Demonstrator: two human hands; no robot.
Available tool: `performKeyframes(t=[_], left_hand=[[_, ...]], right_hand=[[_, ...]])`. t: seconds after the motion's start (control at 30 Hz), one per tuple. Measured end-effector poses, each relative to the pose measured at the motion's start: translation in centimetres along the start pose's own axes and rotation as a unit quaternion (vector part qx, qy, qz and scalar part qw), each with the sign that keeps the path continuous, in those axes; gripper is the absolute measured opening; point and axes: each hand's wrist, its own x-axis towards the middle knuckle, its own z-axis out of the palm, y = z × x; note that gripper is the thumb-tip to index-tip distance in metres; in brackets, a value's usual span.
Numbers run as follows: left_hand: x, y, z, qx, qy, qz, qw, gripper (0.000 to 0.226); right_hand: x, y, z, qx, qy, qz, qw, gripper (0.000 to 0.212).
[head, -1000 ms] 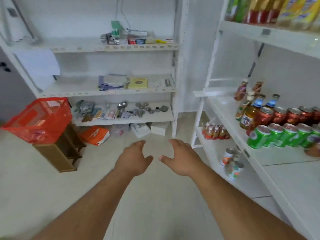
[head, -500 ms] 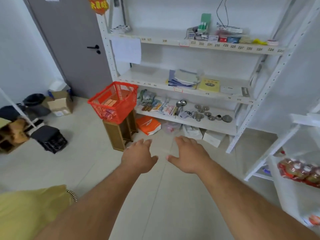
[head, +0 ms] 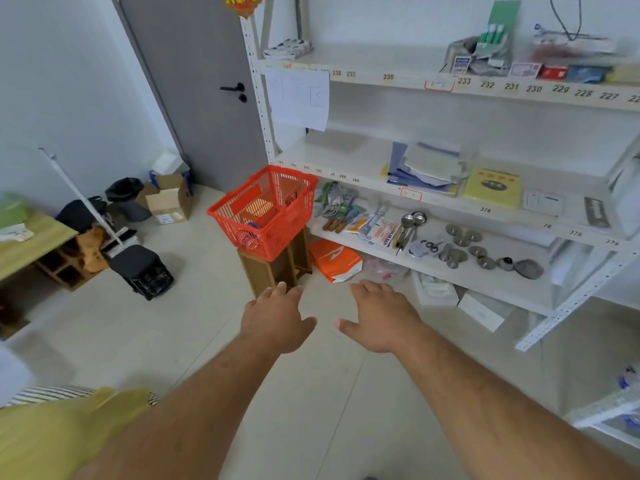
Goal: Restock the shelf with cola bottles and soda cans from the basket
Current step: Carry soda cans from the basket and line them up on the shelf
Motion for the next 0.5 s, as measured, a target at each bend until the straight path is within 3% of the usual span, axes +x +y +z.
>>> performKeyframes(t=[0.3, 0.5], left_hand=[[8.7, -3.4, -2.8, -0.021, -0.009, -0.041, 0.999, 0.068], [16.1, -9.3, -4.1, -0.048, -0.002, -0.036, 0.998, 0.068]], right_hand=[[10.8, -1.6, -3.8, -0.031, -0.018, -0.053, 0.998, 0.087], [19.6, -5.3, -4.8, -0.042, -0.021, -0.057, 0.997, 0.087]])
